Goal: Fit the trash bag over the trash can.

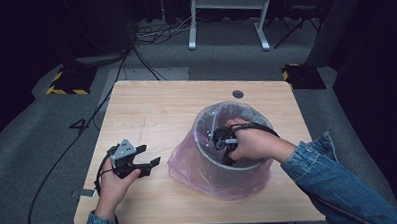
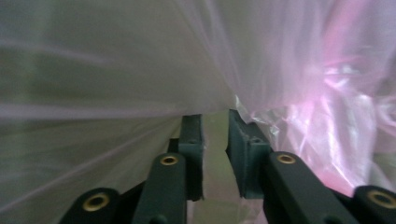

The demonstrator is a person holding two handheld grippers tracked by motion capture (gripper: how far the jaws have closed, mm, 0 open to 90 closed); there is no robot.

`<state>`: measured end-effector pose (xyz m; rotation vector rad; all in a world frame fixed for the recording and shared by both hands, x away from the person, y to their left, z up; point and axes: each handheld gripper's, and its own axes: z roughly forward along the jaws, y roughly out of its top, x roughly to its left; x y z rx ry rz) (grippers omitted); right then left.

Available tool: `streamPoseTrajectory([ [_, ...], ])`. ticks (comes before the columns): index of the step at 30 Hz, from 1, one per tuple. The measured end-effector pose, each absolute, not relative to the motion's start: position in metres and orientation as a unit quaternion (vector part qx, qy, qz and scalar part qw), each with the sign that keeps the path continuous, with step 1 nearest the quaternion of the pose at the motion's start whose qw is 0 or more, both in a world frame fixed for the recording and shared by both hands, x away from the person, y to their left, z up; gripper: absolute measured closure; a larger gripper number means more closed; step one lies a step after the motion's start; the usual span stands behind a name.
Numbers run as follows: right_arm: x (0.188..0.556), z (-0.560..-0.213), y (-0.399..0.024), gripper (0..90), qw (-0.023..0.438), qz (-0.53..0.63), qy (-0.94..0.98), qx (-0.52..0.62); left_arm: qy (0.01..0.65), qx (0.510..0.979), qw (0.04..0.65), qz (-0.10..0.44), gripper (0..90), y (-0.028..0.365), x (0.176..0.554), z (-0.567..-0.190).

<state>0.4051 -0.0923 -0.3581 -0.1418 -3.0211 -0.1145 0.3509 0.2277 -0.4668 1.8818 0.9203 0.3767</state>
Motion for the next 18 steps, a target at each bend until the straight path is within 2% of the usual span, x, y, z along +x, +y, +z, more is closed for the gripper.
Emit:
streamPoseTrajectory([
  [12, 0.413, -0.385, -0.087, 50.5, 0.046, -0.045, -0.997, -0.046, 0.379, 0.774, 0.484, 0.155, 26.0, 0.230, 0.350, -0.468],
  [15, 0.413, -0.379, -0.089, 41.2, 0.036, -0.064, -0.996, -0.043, 0.378, 0.774, 0.484, 0.154, 26.0, 0.230, 0.350, -0.468],
  [18, 0.413, -0.362, -0.092, 38.6, 0.028, -0.092, -0.994, -0.050, 0.379, 0.774, 0.484, 0.154, 26.0, 0.229, 0.350, -0.468],
])
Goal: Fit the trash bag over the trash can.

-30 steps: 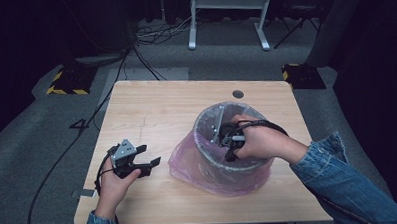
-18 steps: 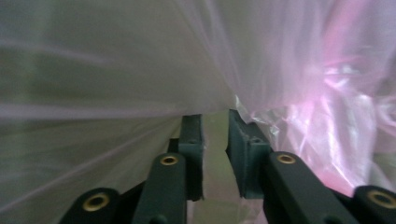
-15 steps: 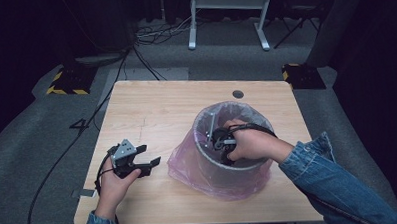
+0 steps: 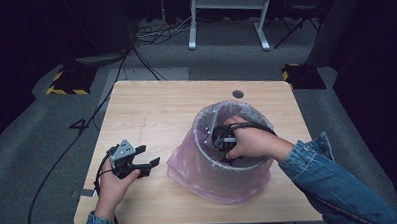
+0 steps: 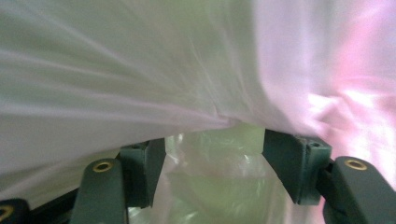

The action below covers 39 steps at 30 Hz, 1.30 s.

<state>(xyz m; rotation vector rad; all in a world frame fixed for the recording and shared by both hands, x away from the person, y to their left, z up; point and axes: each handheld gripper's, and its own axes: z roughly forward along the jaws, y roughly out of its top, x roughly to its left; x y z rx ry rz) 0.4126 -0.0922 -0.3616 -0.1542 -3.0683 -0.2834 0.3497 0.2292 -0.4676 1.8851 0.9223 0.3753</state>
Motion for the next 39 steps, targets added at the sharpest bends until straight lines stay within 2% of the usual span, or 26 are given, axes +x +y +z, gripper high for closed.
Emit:
streamPoseTrajectory([
  [8, 0.406, -0.307, -0.113, 31.6, -0.018, -0.155, -0.986, -0.061, 0.379, 0.774, 0.482, 0.158, 26.0, 0.231, 0.347, -0.467],
  [14, 0.402, -0.281, -0.135, 26.9, -0.057, -0.201, -0.975, -0.079, 0.385, 0.773, 0.477, 0.159, 26.0, 0.233, 0.344, -0.468],
  [25, 0.404, -0.247, -0.189, 26.3, -0.125, -0.281, -0.938, -0.162, 0.393, 0.775, 0.464, 0.171, 26.0, 0.235, 0.342, -0.468],
  [31, 0.411, -0.239, -0.225, 26.4, -0.157, -0.302, -0.914, -0.219, 0.405, 0.777, 0.446, 0.183, 26.1, 0.237, 0.342, -0.469],
  [39, 0.427, -0.254, -0.274, 26.0, -0.188, -0.333, -0.877, -0.292, 0.413, 0.780, 0.427, 0.195, 26.1, 0.239, 0.343, -0.469],
])
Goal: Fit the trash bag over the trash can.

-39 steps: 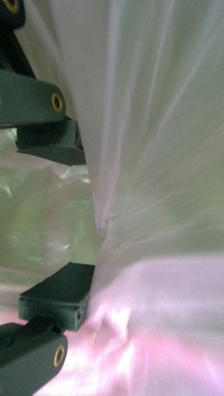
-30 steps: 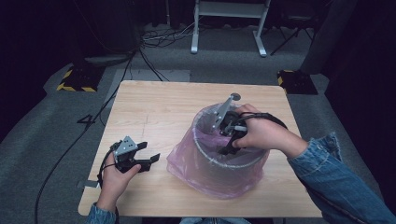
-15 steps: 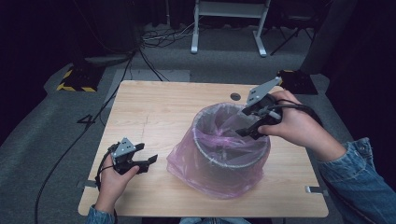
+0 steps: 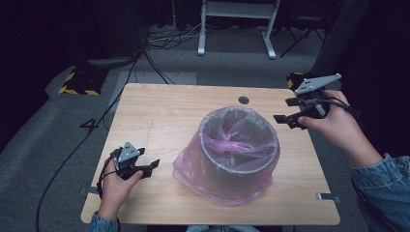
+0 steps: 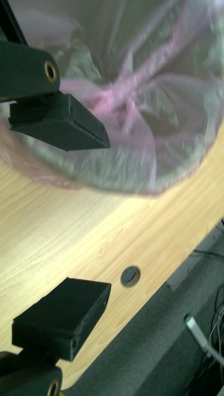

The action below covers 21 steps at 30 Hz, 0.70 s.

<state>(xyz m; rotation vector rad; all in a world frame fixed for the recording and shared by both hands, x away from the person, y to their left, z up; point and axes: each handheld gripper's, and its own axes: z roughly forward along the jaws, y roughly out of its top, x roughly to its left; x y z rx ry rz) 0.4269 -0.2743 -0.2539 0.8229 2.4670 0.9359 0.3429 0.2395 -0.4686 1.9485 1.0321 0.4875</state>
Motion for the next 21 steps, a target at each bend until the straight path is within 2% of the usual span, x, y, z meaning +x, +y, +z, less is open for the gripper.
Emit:
streamPoseTrajectory([
  [12, 0.434, -0.281, -0.325, 23.9, 0.237, 0.360, 0.832, 0.351, 0.420, 0.787, 0.397, 0.216, 26.0, 0.243, 0.342, -0.470],
  [21, 0.427, -0.322, -0.351, 22.4, 0.226, 0.367, 0.823, 0.371, 0.421, 0.788, 0.397, 0.208, 25.4, 0.248, 0.341, -0.472],
])
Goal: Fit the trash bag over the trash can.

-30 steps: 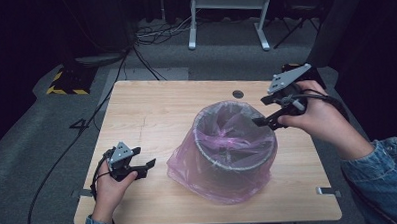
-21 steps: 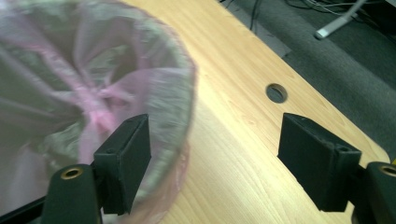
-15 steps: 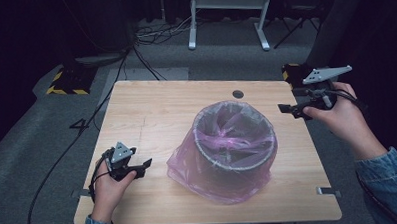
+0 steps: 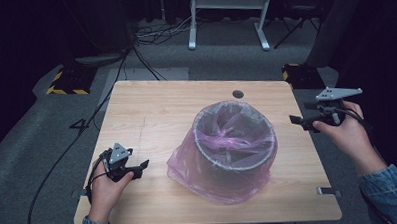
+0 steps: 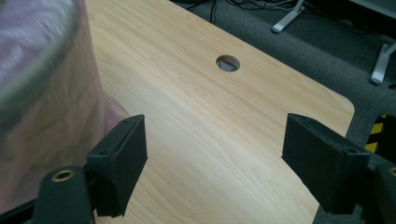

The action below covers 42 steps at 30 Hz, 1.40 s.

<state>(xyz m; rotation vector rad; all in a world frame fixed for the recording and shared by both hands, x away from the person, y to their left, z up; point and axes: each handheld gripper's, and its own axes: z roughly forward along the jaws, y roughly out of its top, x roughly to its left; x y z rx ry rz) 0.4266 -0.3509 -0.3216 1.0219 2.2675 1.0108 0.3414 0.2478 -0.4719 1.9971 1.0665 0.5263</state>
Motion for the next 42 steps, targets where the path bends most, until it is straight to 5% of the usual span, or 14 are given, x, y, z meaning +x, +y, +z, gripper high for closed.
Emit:
streamPoseTrajectory([
  [25, 0.392, -0.440, -0.386, 19.5, 0.204, 0.359, 0.815, 0.406, 0.396, 0.809, 0.395, 0.182, 20.0, 0.255, 0.339, -0.480],
  [42, 0.346, -0.490, -0.394, 17.4, 0.185, 0.367, 0.817, 0.404, 0.400, 0.813, 0.383, 0.182, 17.9, 0.259, 0.333, -0.488],
])
